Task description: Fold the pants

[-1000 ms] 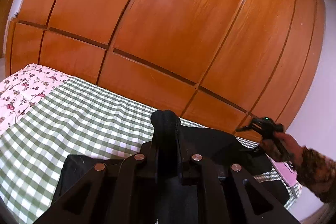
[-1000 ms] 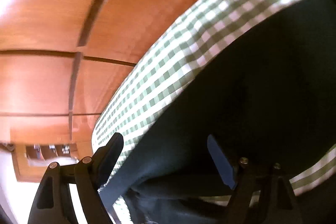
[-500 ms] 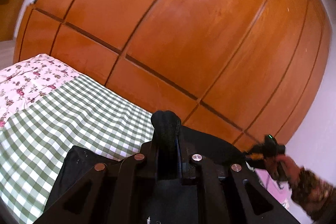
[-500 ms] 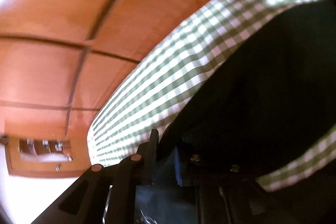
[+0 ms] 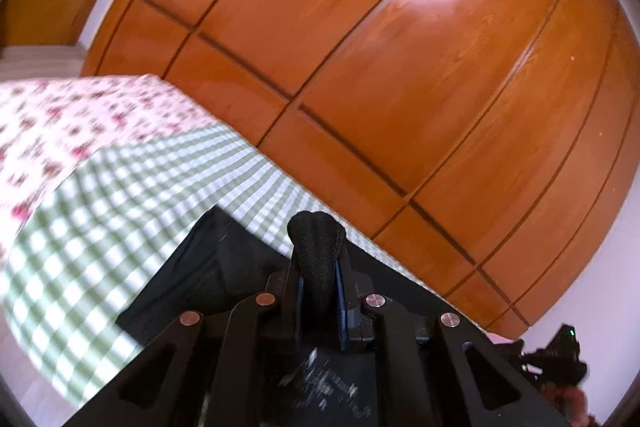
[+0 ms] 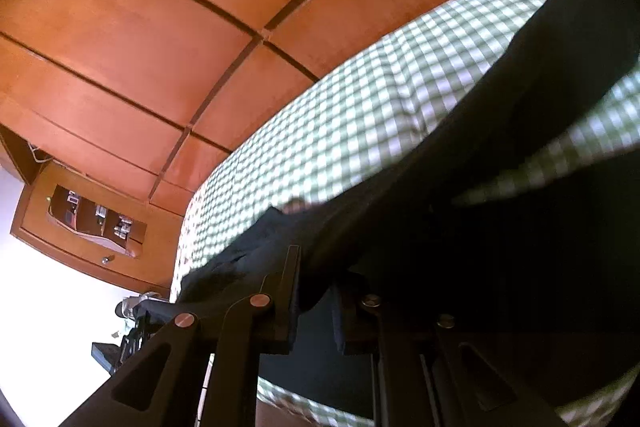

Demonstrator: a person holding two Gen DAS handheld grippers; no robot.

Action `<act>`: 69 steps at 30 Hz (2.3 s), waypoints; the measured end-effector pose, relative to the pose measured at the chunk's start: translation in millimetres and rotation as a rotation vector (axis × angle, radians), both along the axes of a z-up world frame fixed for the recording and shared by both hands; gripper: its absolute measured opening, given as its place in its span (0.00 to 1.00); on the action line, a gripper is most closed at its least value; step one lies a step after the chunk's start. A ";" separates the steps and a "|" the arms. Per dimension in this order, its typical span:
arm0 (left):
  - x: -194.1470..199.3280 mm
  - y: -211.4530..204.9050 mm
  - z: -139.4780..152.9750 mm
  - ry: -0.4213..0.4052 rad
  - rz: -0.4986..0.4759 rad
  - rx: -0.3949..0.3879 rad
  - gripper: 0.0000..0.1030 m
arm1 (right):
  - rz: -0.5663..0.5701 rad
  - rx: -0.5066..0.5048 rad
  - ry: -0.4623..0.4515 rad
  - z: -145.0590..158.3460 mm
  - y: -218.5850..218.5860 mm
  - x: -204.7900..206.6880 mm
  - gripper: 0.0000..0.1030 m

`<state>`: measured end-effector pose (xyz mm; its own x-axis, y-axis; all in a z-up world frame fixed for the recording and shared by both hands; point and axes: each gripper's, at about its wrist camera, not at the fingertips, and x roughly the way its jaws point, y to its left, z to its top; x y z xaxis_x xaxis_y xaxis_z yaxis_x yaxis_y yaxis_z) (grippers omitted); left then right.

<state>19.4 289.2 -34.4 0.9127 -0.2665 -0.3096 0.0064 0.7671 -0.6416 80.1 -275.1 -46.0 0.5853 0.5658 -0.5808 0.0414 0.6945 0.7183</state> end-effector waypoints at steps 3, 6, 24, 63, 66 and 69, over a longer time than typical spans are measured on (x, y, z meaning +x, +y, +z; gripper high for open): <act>-11.1 2.1 -19.2 0.041 0.021 -0.014 0.12 | -0.010 -0.015 -0.040 -17.0 7.1 -28.8 0.12; -15.5 3.2 -34.2 0.071 0.035 -0.020 0.12 | -0.024 -0.037 -0.079 -34.0 14.7 -52.0 0.12; -54.6 5.3 -77.0 0.164 0.026 -0.385 0.82 | -0.039 -0.079 -0.053 -93.9 24.2 -74.6 0.13; 21.3 35.4 -98.6 0.350 0.057 -0.165 0.10 | -0.037 -0.148 -0.093 -82.2 28.0 -76.7 0.12; 16.5 26.1 -81.6 0.364 0.126 -0.049 0.19 | -0.049 -0.151 -0.073 -84.6 24.6 -79.4 0.16; 3.4 16.1 -56.1 0.328 0.265 0.079 0.27 | -0.065 -0.074 -0.070 -85.7 14.9 -82.3 0.33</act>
